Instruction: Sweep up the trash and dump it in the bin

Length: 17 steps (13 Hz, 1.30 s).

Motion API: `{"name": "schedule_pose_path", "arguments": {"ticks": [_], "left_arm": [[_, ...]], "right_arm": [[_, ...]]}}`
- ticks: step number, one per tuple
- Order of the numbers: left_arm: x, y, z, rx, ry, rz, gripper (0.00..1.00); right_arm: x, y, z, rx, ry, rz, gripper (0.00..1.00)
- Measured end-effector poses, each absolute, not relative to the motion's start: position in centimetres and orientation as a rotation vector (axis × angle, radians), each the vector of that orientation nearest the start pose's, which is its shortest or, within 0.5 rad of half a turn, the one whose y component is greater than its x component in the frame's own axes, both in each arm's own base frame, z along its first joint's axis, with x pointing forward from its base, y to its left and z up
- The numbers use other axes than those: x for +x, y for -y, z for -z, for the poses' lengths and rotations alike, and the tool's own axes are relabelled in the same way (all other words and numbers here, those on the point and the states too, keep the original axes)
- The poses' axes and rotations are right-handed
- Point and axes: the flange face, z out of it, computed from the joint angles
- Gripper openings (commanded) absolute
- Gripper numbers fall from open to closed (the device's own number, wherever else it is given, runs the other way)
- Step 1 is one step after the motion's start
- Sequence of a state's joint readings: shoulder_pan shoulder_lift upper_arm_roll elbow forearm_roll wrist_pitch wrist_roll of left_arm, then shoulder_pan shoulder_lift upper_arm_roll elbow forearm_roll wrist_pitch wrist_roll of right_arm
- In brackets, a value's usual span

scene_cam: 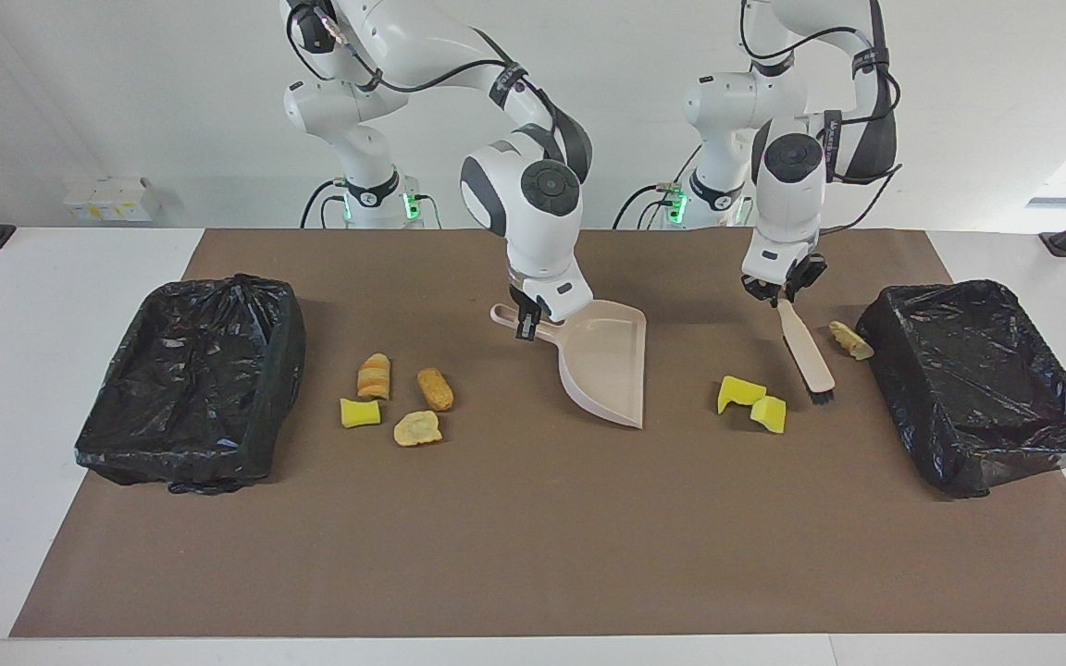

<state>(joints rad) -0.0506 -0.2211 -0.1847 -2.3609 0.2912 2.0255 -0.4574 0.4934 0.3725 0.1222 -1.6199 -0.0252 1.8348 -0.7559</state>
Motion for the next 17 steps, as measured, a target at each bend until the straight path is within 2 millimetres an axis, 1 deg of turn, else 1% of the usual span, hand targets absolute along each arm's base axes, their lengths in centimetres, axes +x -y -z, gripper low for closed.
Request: {"name": "schedule_pose_path", "arguments": {"ticks": [1, 2, 3, 4, 6, 7, 8, 9, 10, 12, 13, 15, 17], "left_arm": [[45.5, 9.0, -42.8, -2.826, 0.143, -0.018, 0.00], [46.0, 8.4, -44.5, -2.824, 0.150, -0.032, 0.00], [46.2, 7.0, -44.9, -2.821, 0.146, -0.066, 0.00], [46.2, 4.8, -44.7, -2.817, 0.136, -0.121, 0.00], [46.0, -0.3, -43.9, -2.821, 0.162, -0.197, 0.00], [45.7, -2.1, -43.4, -2.822, 0.181, -0.219, 0.00], [45.5, -3.1, -42.9, -2.818, 0.185, -0.229, 0.00], [45.1, -3.4, -42.1, -2.806, 0.171, -0.234, 0.00], [44.6, -3.3, -40.7, -2.792, 0.140, -0.241, 0.00], [43.3, -3.1, -37.8, -2.782, 0.091, -0.252, 0.00], [42.9, -3.1, -36.8, -2.785, 0.089, -0.248, 0.00], [42.9, -3.6, -36.7, -2.796, 0.140, -0.213, 0.00], [43.2, -3.1, -36.8, -2.866, 0.247, -0.174, 0.00]], "right_arm": [[53.3, -36.4, -39.7, -2.397, 1.967, -0.238, 0.00], [53.5, -36.3, -39.6, -2.400, 1.965, -0.227, 0.00], [53.6, -36.4, -39.4, -2.403, 1.966, -0.201, 0.00], [53.6, -36.5, -38.7, -2.406, 1.969, -0.161, 0.00], [53.4, -36.4, -37.3, -2.406, 1.970, -0.139, 0.00], [53.3, -36.4, -36.9, -2.406, 1.970, -0.140, 0.00], [53.2, -36.4, -36.6, -2.405, 1.971, -0.143, 0.00], [53.1, -36.4, -36.2, -2.404, 1.972, -0.136, 0.00], [52.9, -36.4, -35.8, -2.403, 1.973, -0.135, 0.00], [52.9, -36.3, -35.5, -2.403, 1.973, -0.131, 0.00], [52.9, -36.3, -35.4, -2.403, 1.973, -0.129, 0.00], [52.9, -36.3, -35.4, -2.403, 1.973, -0.130, 0.00], [52.9, -36.3, -35.4, -2.403, 1.973, -0.130, 0.00]]}}
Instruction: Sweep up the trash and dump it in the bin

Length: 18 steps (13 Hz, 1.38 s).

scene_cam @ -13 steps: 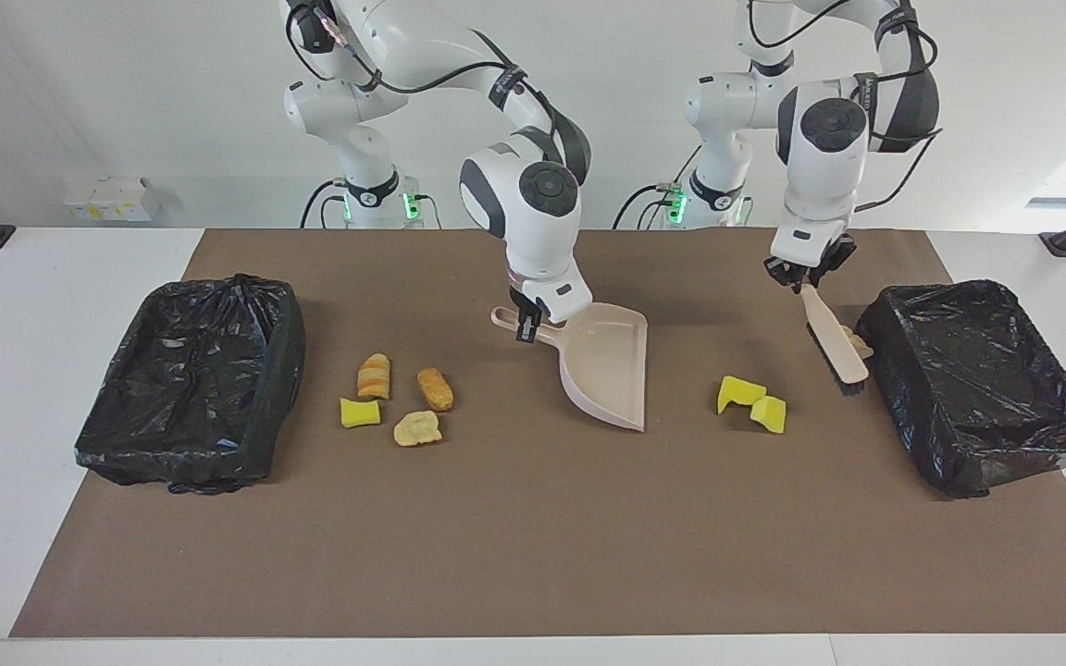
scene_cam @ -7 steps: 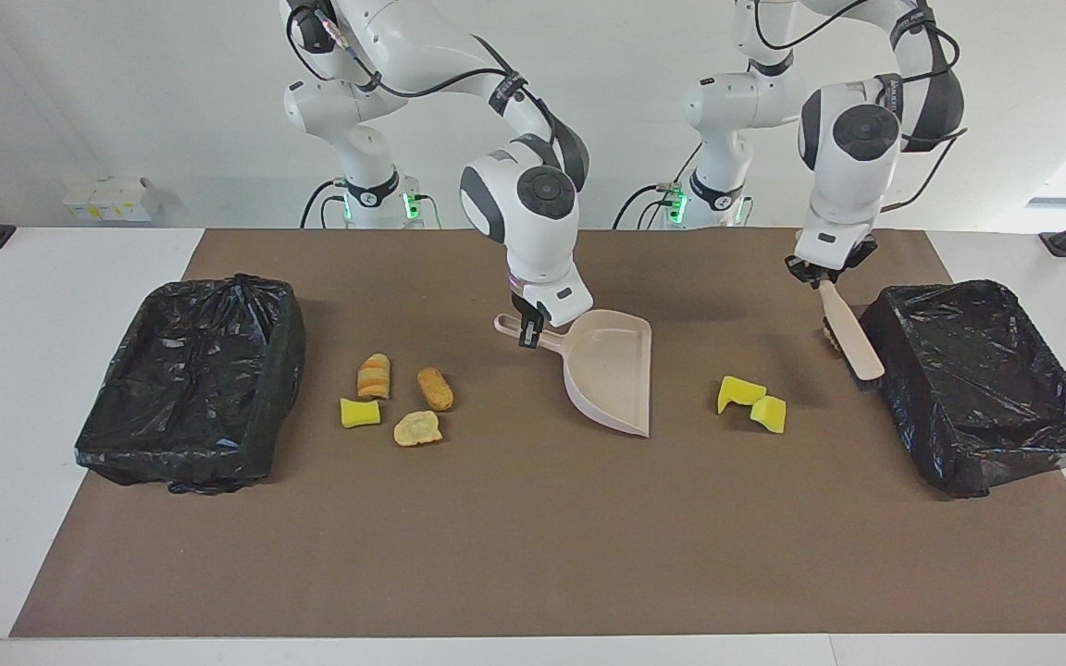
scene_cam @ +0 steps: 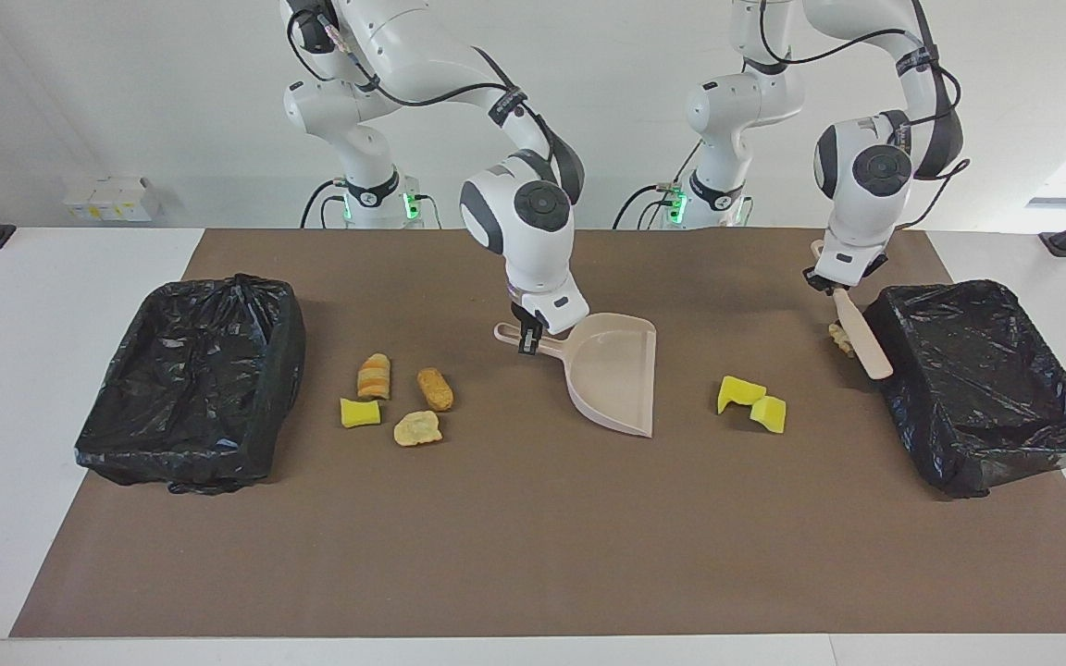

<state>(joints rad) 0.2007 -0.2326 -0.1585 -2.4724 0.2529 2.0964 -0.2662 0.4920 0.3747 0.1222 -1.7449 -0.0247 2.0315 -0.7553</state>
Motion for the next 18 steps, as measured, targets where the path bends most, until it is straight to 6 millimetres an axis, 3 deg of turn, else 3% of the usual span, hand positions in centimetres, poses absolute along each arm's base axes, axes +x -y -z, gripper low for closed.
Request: {"name": "schedule_pose_path", "arguments": {"ticks": [3, 6, 7, 9, 11, 12, 16, 18], "left_arm": [[43.7, -1.0, -36.9, -2.939, 0.397, -0.119, 0.00], [44.8, 3.7, -37.5, -2.938, 0.509, -0.048, 0.00], [45.6, 5.9, -38.3, -2.941, 0.518, -0.023, 0.00], [47.1, 7.6, -40.8, -2.931, 0.516, -0.040, 0.00], [47.5, 6.7, -43.2, -2.913, 0.421, -0.128, 0.00], [47.4, 5.6, -43.3, -2.905, 0.346, -0.174, 0.00], [45.5, -0.7, -41.3, -2.812, 0.164, -0.269, 0.00], [43.4, -1.9, -40.2, -2.754, 0.108, -0.240, 0.00]], "right_arm": [[52.8, -36.3, -35.4, -2.403, 1.973, -0.130, 0.00], [52.8, -36.3, -35.4, -2.403, 1.973, -0.130, 0.00], [52.8, -36.3, -35.4, -2.403, 1.973, -0.130, 0.00], [52.8, -36.3, -35.4, -2.403, 1.973, -0.130, 0.00], [52.8, -36.3, -35.4, -2.403, 1.973, -0.131, 0.00], [52.8, -36.3, -35.4, -2.403, 1.973, -0.131, 0.00], [52.8, -36.3, -35.4, -2.403, 1.973, -0.131, 0.00], [52.8, -36.3, -35.4, -2.403, 1.973, -0.131, 0.00]]}}
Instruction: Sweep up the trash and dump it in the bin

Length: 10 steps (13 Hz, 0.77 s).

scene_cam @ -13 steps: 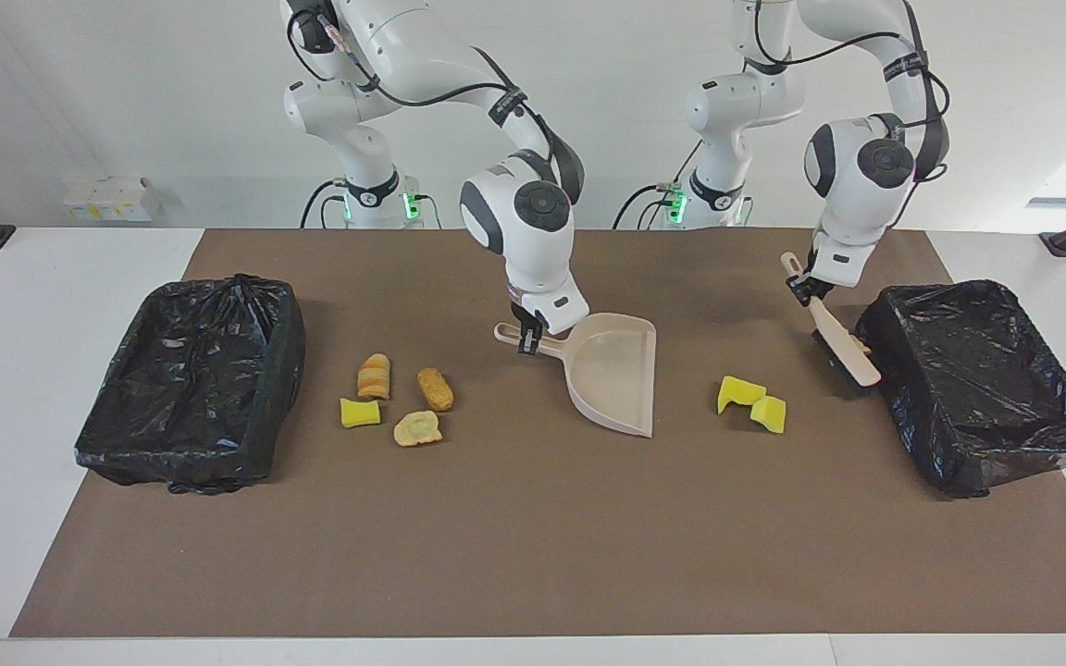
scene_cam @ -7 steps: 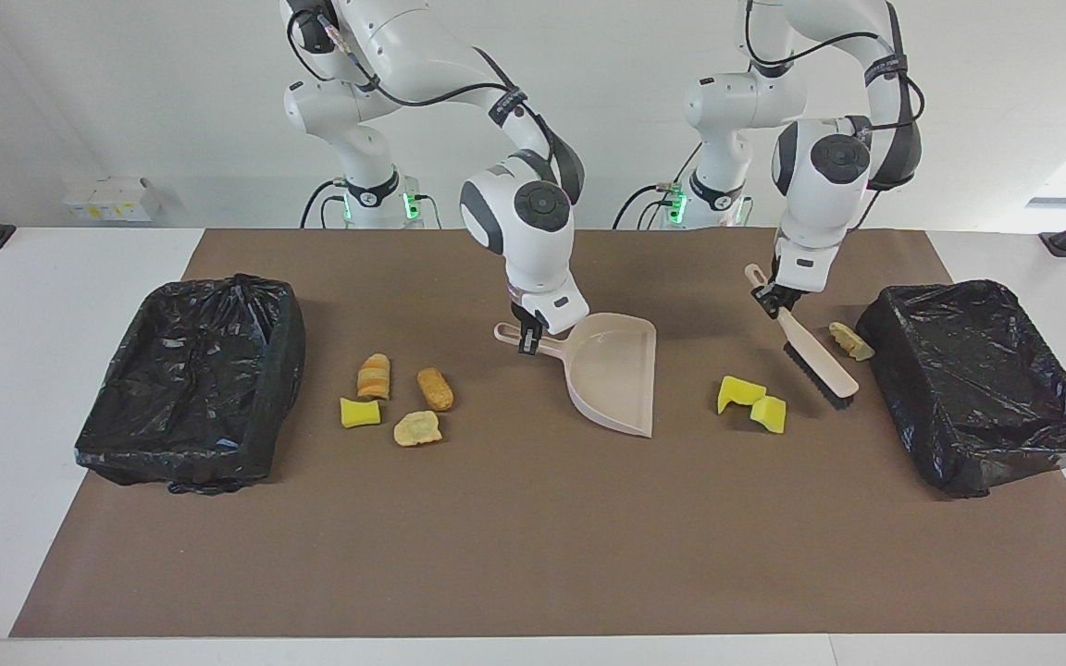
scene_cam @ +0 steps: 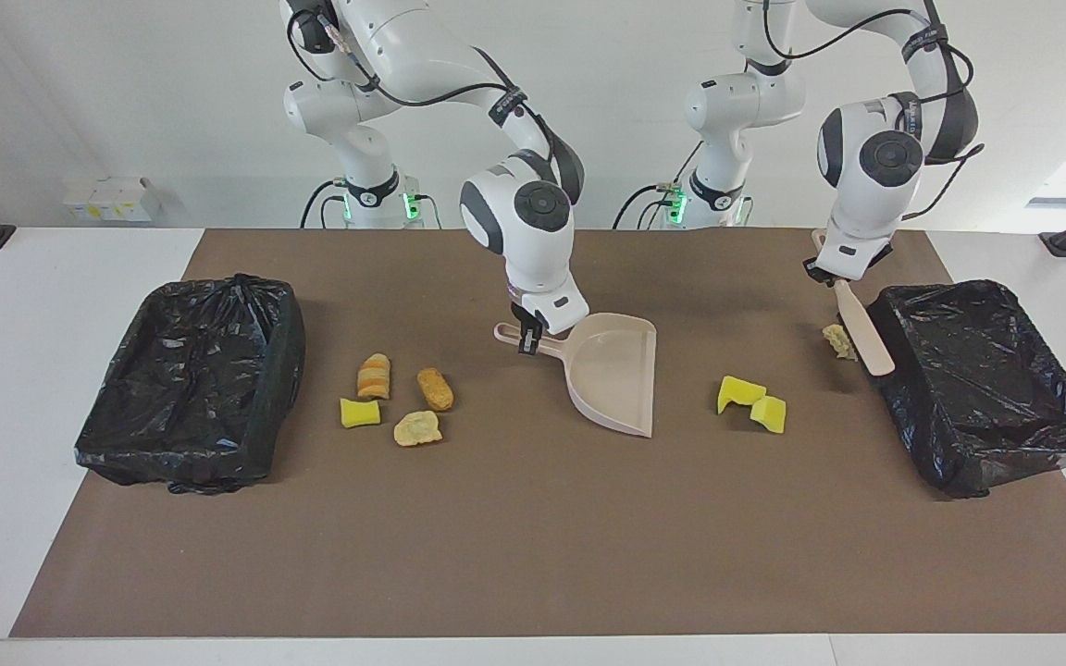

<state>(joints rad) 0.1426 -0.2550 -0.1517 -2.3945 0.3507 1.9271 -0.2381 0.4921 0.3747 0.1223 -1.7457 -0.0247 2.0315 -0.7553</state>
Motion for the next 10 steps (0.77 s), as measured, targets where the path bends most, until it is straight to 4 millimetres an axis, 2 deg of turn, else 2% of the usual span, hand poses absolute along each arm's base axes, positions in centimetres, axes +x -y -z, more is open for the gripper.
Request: {"name": "schedule_pose_path", "arguments": {"ticks": [2, 4, 6, 10], "left_arm": [[41.3, -2.0, -38.1, -2.726, 0.052, -0.232, 0.00], [40.1, -2.2, -36.1, -2.735, 0.042, -0.219, 0.00], [40.1, -2.3, -35.6, -2.745, 0.127, -0.162, 0.00], [40.2, -1.0, -34.3, -2.793, 0.284, -0.091, 0.00]], "right_arm": [[52.8, -36.3, -35.4, -2.403, 1.973, -0.131, 0.00], [52.8, -36.3, -35.4, -2.403, 1.973, -0.131, 0.00], [52.8, -36.3, -35.4, -2.403, 1.973, -0.131, 0.00], [52.9, -36.2, -35.4, -2.404, 1.972, -0.132, 0.00]]}}
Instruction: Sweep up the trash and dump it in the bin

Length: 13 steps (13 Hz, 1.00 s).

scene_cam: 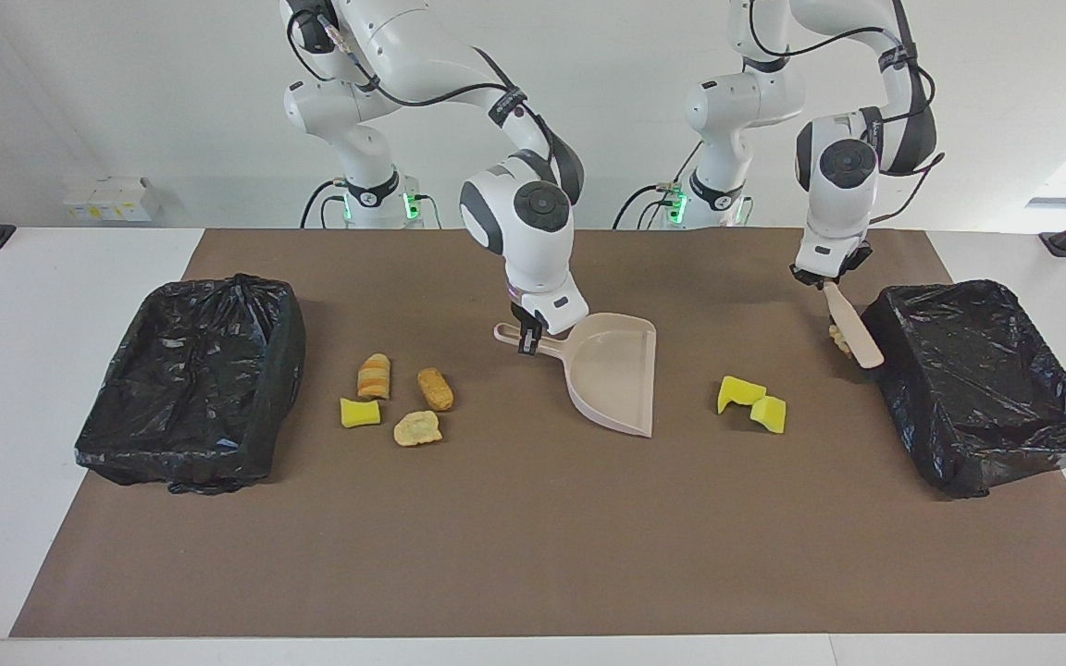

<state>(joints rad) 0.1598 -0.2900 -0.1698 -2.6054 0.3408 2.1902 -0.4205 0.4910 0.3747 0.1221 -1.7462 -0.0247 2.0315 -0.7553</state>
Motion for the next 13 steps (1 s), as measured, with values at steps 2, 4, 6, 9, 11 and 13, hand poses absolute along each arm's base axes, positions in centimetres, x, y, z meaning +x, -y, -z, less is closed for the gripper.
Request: {"name": "schedule_pose_path", "arguments": {"ticks": [2, 4, 6, 9, 11, 13], "left_arm": [[40.4, -0.7, -34.2, -2.818, 0.327, -0.080, 0.00], [40.6, -0.3, -34.1, -2.839, 0.383, -0.066, 0.00], [41.3, 1.9, -34.2, -2.855, 0.459, -0.033, 0.00], [43.5, 7.5, -35.2, -2.870, 0.544, 0.043, 0.00], [45.1, 9.9, -36.4, -2.870, 0.551, 0.021, 0.00], [46.2, 10.1, -38.2, -2.844, 0.532, -0.042, 0.00]], "right_arm": [[52.9, -36.2, -35.4, -2.404, 1.972, -0.132, 0.00], [52.9, -36.2, -35.4, -2.404, 1.972, -0.132, 0.00], [52.9, -36.2, -35.4, -2.404, 1.972, -0.132, 0.00], [52.9, -36.2, -35.4, -2.405, 1.971, -0.132, 0.00], [52.9, -36.2, -35.4, -2.405, 1.971, -0.132, 0.00], [52.9, -36.2, -35.4, -2.405, 1.971, -0.132, 0.00]]}}
